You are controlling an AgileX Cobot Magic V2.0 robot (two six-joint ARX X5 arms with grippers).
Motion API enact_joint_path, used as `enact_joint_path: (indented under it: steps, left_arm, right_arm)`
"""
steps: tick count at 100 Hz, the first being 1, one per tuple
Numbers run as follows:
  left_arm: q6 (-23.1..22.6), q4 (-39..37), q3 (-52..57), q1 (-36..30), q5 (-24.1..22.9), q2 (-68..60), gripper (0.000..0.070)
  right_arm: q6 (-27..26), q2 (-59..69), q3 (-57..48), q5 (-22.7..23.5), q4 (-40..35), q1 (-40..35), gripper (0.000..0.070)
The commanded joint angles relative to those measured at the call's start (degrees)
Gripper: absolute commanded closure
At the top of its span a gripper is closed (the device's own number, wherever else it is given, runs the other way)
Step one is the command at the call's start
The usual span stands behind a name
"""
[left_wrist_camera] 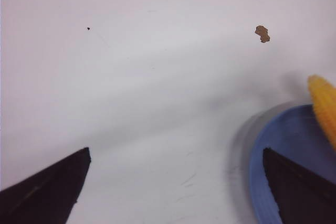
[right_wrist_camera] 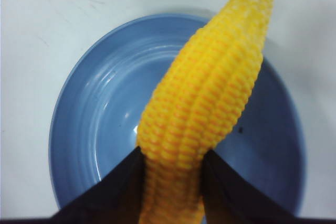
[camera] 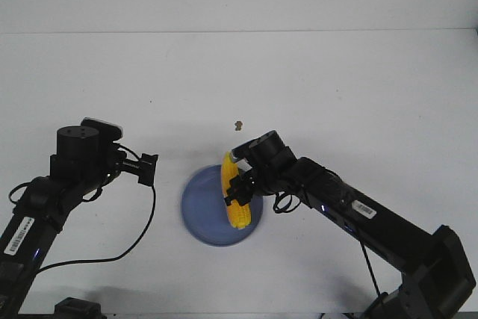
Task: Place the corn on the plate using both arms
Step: 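Carry the corn with the right gripper over the plate and lower it, then open the right gripper and withdraw it from the plate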
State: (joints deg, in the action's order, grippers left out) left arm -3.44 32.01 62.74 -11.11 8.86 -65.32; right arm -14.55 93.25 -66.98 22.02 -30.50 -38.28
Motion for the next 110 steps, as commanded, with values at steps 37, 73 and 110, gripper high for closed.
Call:
enact_joint_path:
  steps: [37,73,110]
  left_arm:
    - [0.5,-0.22,0.72,-0.15,0.04,-0.59,0.0]
    - [0.48,-0.9,0.72,-0.15,0.0,-0.59,0.0]
    - [1.18,-0.83,0.72,-0.09,0.0,-0.59,0.0]
  right_arm:
    - [-0.66,1.75,-0.81,-3.91,0.46,-1.62,0.0186]
    - [0.61,-3.58,-0.83,-4.76,0.81,2.73,0.0186]
    - [6.67,-22.62,-0.83,-17.86,-1.27,17.53,0.0186]
